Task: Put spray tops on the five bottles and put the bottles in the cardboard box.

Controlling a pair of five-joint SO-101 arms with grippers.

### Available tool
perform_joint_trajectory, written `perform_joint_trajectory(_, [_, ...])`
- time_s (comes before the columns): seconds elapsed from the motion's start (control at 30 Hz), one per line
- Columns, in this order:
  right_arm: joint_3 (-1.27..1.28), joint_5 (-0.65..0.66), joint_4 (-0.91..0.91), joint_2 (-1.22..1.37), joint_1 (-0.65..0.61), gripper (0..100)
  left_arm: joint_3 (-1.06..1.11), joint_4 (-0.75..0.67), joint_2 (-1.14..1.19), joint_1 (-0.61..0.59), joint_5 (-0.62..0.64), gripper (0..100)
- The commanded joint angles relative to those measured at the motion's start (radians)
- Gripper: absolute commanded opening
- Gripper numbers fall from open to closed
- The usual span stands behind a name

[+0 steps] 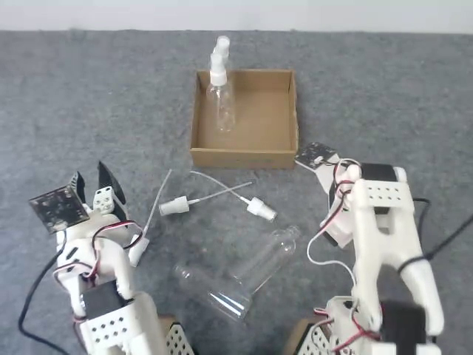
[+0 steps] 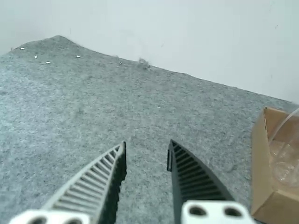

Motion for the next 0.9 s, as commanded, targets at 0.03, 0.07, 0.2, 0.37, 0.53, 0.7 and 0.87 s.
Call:
perform_joint_trajectory(0.03, [-0.066,0.014,-0.076,0.041,-0.007,26.7,-0.012,-0.031,-0.014,0.002,-0.008,14])
perform_joint_trajectory(0.07, [-0.066,0.014,-0.09,0.053,-0.007,25.7,-0.012,-0.031,-0.014,0.002,-0.008,14])
perform_joint_trajectory(0.2, [-0.066,0.014,-0.124,0.096,-0.005,26.4,-0.012,-0.031,-0.014,0.002,-0.008,14])
perform_joint_trajectory(0.37, [-0.068,0.035,-0.128,0.134,-0.005,26.3,-0.012,-0.031,-0.014,0.002,-0.008,14])
perform_joint_trajectory(0.53, [-0.068,0.127,-0.125,0.159,0.021,26.4,-0.012,-0.031,-0.014,0.002,-0.008,14])
perform_joint_trajectory(0.7, [-0.068,0.216,-0.119,0.162,0.053,26.4,-0.012,-0.031,-0.014,0.002,-0.008,14])
perform_joint_trajectory(0.87, [-0.068,0.281,-0.117,0.162,0.073,30.5,-0.012,-0.031,-0.014,0.002,-0.008,14])
